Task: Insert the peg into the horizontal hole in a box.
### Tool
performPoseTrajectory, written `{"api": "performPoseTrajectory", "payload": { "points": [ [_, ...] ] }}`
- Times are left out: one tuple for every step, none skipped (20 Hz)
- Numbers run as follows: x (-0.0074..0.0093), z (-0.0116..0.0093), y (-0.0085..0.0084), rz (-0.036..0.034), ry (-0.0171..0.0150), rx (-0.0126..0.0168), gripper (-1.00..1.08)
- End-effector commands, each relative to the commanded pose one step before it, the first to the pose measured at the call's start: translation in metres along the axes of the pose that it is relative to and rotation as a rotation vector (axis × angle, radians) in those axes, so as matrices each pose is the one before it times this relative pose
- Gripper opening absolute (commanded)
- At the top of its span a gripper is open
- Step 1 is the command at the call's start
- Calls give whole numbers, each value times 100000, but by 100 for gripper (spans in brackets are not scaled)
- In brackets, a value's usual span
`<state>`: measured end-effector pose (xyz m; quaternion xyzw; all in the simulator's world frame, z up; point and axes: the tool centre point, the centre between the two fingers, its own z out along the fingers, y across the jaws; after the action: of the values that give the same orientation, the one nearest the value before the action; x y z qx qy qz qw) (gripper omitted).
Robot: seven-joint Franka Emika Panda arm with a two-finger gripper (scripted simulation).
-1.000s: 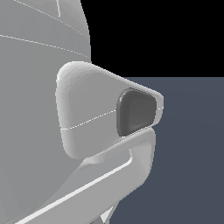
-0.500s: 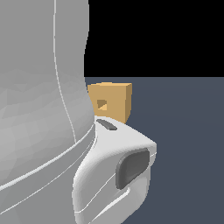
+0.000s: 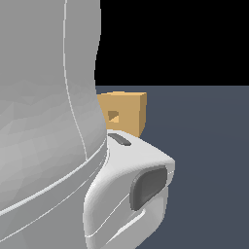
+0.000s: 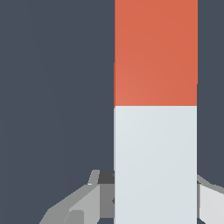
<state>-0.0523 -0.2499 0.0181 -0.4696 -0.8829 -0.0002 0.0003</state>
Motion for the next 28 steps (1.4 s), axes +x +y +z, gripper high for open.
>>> {"api": "performPoseTrajectory", "payload": {
  "points": [
    [-7,5,-8,7,-4,1,-100],
    [20,-4,4,49,-1,0,-100],
    [51,-12,-4,176,0,0,-100],
    [86,-19,-5,289,0,0,-100],
    [123,-27,-4,400,-1,0,-100],
    [160,-35,-4,514,-1,-1,-100],
    [195,-43,-6,633,-1,-1,-100],
    [231,-51,-6,747,-1,-1,-100],
    [265,-58,-7,861,-1,-1,-100],
    [300,-66,-7,973,-1,-1,-100],
    [334,-73,-8,1083,-1,-1,-100],
    [367,-80,-8,1191,-1,-2,-100],
    [400,-88,-9,1297,-1,-2,-100],
    [432,-95,-9,1401,-1,-2,-100],
    [463,-101,-9,1502,-1,-2,-100],
    [493,-108,-8,1599,-1,-2,-100],
    [523,-114,-9,1694,-1,-3,-100],
    [551,-121,-8,1785,-1,-3,-100],
    [578,-126,-8,1874,-1,-3,-100],
    [605,-132,-7,1958,0,-3,-100],
    [629,-137,-6,2036,0,-4,-100],
    [630,-138,-5,2039,0,-4,-100],
    [623,-136,-3,2013,1,-4,-100],
    [615,-134,-2,1987,1,-3,-100],
    [608,-133,-1,1962,1,-3,-100],
    [601,-131,0,1938,1,-3,-100],
    [594,-130,1,1914,2,-3,-100],
    [588,-128,2,1891,2,-3,-100]
  ]
}}
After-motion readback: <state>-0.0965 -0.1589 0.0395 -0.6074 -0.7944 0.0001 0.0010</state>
